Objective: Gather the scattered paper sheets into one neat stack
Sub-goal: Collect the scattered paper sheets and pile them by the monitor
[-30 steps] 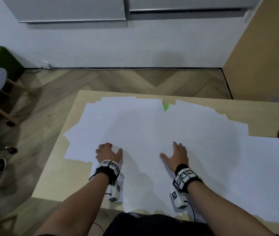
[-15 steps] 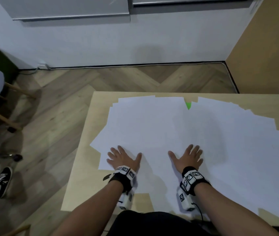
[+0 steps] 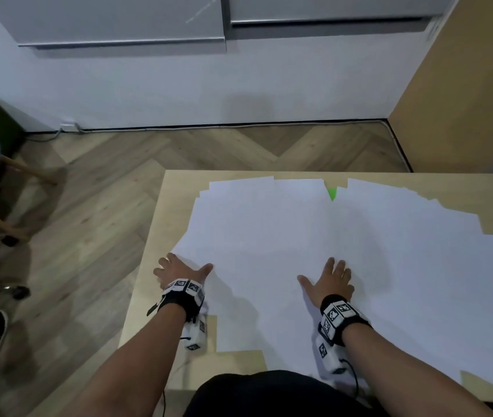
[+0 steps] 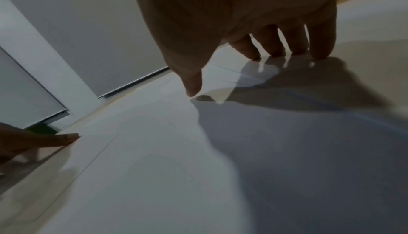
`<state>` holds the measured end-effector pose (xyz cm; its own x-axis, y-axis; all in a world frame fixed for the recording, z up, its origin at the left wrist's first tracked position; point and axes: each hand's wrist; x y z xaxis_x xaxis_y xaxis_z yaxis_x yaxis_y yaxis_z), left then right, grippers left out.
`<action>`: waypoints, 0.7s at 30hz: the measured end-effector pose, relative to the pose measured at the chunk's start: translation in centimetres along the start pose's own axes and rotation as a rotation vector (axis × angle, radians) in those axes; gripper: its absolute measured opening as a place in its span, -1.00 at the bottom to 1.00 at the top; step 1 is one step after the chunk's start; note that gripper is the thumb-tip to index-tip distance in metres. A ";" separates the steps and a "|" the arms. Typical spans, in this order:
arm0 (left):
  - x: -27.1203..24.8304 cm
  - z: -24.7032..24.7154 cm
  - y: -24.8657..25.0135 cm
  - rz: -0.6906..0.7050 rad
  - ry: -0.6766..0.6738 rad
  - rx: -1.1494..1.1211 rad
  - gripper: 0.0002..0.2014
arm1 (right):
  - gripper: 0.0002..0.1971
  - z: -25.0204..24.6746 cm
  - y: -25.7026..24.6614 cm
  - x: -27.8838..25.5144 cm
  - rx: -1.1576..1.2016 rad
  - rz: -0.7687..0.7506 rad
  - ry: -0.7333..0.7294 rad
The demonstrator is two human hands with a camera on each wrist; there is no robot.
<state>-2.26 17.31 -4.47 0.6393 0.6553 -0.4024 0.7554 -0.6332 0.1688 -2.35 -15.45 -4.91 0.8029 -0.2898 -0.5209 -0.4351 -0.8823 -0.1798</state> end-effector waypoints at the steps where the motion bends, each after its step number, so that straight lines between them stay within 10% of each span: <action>1: -0.2 0.2 -0.1 0.001 0.008 -0.021 0.04 | 0.10 0.0 -0.1 -0.1 0.003 -0.009 -0.009; 21: -4.3 2.2 0.6 0.019 0.167 -0.239 -0.31 | -0.16 0.9 -0.7 -1.7 -0.014 -0.207 -0.011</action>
<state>-4.89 13.25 -4.64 0.6536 0.7155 -0.2468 0.7428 -0.5440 0.3903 -3.75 -13.98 -4.66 0.8699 -0.0979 -0.4833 -0.2557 -0.9276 -0.2722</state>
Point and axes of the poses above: each hand's wrist, its own x-axis towards the middle knuckle, its own z-axis out of the palm, y = z × x, and after that the axes turned 2 degrees about x, right-handed
